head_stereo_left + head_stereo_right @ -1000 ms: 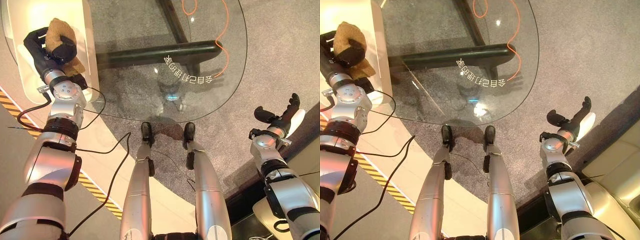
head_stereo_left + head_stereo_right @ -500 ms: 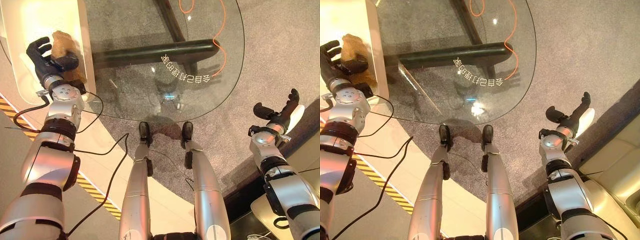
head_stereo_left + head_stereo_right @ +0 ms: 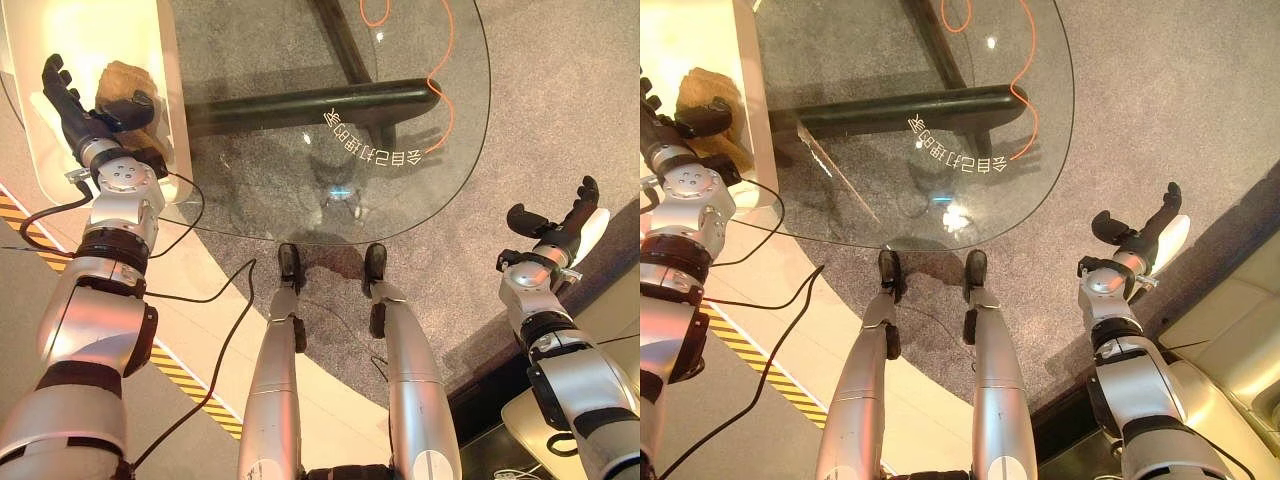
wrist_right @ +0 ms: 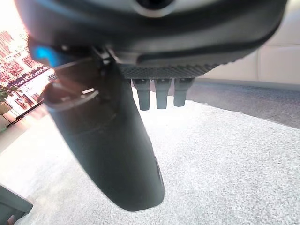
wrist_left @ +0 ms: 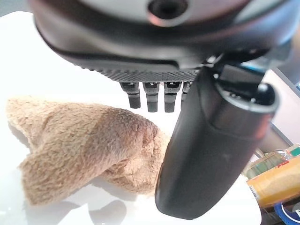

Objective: Wipe the table with a cloth and put it in the basket.

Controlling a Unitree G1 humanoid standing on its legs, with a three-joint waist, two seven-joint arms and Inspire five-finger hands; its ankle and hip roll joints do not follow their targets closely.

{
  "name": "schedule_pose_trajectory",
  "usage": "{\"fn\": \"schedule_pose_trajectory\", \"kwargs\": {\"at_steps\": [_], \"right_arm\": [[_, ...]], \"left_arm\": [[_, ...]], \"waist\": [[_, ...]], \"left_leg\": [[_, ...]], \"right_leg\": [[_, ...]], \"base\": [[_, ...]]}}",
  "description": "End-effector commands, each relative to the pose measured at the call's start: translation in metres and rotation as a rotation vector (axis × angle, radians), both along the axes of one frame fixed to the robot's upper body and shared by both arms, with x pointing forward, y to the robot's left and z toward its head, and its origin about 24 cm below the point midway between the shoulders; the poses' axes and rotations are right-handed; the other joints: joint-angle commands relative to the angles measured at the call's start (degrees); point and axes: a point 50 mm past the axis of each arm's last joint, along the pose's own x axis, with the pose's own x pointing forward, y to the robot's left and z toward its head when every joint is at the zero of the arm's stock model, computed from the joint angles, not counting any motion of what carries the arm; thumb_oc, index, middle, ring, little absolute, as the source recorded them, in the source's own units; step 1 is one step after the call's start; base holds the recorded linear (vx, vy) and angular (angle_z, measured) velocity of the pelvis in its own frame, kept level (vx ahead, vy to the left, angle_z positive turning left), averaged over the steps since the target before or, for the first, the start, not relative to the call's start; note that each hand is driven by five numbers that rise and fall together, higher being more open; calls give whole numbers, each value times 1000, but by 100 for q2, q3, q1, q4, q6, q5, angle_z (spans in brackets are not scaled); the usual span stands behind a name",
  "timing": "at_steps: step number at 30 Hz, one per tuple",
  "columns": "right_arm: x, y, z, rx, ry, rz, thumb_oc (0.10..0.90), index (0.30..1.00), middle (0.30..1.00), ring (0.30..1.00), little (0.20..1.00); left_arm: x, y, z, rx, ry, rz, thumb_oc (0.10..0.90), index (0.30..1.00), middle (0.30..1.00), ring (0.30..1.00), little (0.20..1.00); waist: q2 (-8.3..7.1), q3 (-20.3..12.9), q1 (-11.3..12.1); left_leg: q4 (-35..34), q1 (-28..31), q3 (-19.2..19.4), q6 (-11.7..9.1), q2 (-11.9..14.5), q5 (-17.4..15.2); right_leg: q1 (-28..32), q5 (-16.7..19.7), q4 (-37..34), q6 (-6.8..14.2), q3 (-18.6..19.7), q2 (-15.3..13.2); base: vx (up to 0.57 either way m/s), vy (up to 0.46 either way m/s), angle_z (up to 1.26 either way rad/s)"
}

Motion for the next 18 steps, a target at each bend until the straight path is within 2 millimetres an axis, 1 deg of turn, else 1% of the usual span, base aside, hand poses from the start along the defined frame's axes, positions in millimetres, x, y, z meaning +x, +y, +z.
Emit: {"fn": "schedule_pose_trajectory", "kwargs": {"at_steps": [1, 6, 10, 14, 17, 18], "right_arm": [[-14, -30, 12, -36, -57, -90, 800, 900, 900, 900, 900], [-16, -30, 5, -26, -48, -87, 800, 900, 900, 900, 900], [-20, -28, -7, -20, -13, -85, 800, 900, 900, 900, 900], [-31, -26, -35, 2, 80, -64, 800, 900, 900, 900, 900], [-42, -28, -54, 25, 146, -54, 800, 900, 900, 900, 900], [-49, -28, -66, 39, 181, -50, 800, 900, 900, 900, 900]], "left_arm": [[-24, 36, 48, -5, -188, 164, 800, 900, 900, 900, 900], [-28, 38, 48, -21, -236, 204, 800, 900, 900, 900, 900], [-32, 42, 39, -52, -290, 194, 800, 900, 900, 900, 900], [-37, 51, 14, -87, -282, 168, 800, 900, 900, 900, 900], [-42, 58, 1, -101, -271, 153, 800, 900, 900, 900, 900], [-44, 61, -8, -91, -246, 150, 800, 900, 900, 900, 900]], "waist": [[-1, -163, 96], [-3, -163, 102], [-3, -163, 119], [-14, -163, 145], [-14, -173, 170], [-8, -288, 179]], "left_leg": [[744, 99, 270, 89, -193, -868], [749, 234, 230, 106, -219, -894], [702, 514, 211, 117, -252, -909], [481, 1047, 209, 86, -282, -865], [225, 1510, 221, 56, -303, -795], [110, 1672, 208, 47, -313, -776]], "right_leg": [[286, -26, -390, 137, 9, 408], [402, -58, -364, 130, 36, 443], [650, -62, -397, 154, 54, 459], [1203, -43, -603, 196, 52, 445], [1690, -25, -808, 228, 46, 413], [1840, -21, -901, 243, 56, 405]], "base": [[0, 0, 0], [-1, -6, 0], [-1, -8, 0], [0, 0, 0], [25, -7, -5], [71, -10, -4]]}}
